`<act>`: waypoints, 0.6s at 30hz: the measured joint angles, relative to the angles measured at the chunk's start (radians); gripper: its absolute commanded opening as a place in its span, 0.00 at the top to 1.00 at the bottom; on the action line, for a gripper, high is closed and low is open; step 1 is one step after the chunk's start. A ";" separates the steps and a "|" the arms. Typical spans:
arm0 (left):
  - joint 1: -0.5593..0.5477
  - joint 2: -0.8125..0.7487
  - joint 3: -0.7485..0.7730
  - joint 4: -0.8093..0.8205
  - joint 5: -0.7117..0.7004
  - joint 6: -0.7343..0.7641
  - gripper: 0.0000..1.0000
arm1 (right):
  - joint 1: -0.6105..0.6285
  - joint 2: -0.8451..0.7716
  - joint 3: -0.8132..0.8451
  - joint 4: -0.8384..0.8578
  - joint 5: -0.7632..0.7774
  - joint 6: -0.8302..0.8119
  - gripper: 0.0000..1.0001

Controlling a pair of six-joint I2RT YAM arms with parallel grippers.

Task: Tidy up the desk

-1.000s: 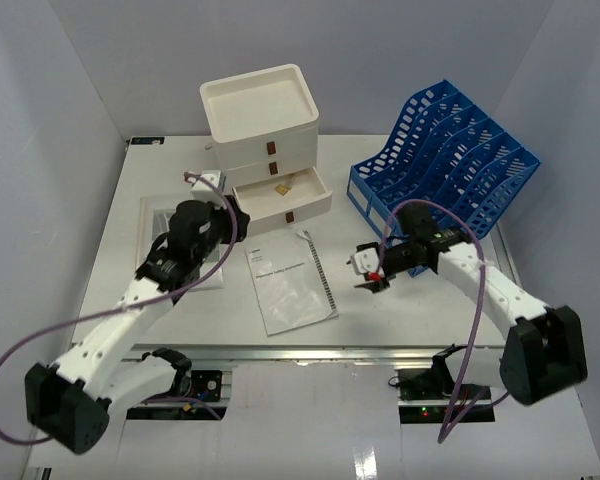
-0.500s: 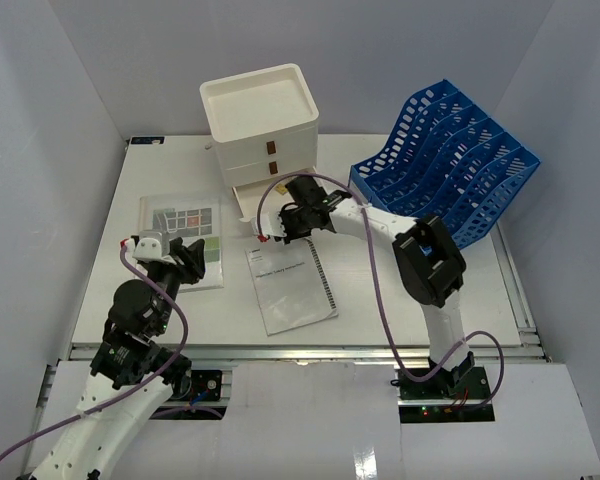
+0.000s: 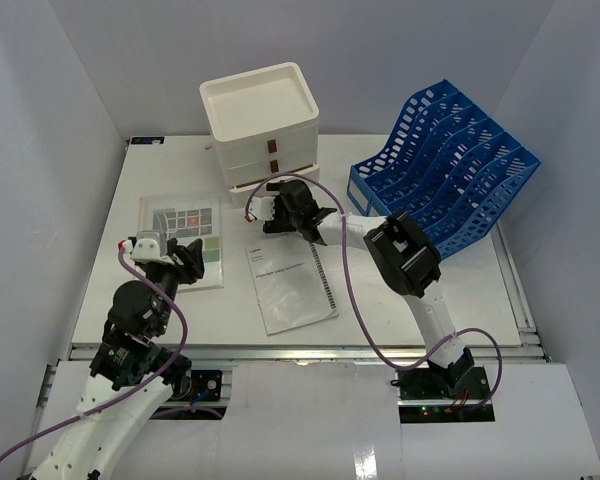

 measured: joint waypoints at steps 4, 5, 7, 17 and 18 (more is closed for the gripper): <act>0.000 0.006 0.000 0.000 0.000 0.000 0.32 | -0.007 0.031 0.002 0.094 0.015 0.003 0.10; 0.000 0.010 0.000 0.000 0.000 0.000 0.31 | -0.008 0.039 0.003 0.106 0.015 0.005 0.10; 0.000 0.019 0.000 0.000 0.002 0.000 0.28 | -0.008 0.052 0.010 0.127 0.016 0.010 0.10; 0.000 0.067 -0.004 0.006 0.072 0.005 0.02 | -0.016 0.092 0.055 0.161 0.012 0.082 0.10; 0.000 0.074 -0.005 0.009 0.090 0.004 0.02 | -0.017 0.084 0.040 0.166 0.004 0.093 0.10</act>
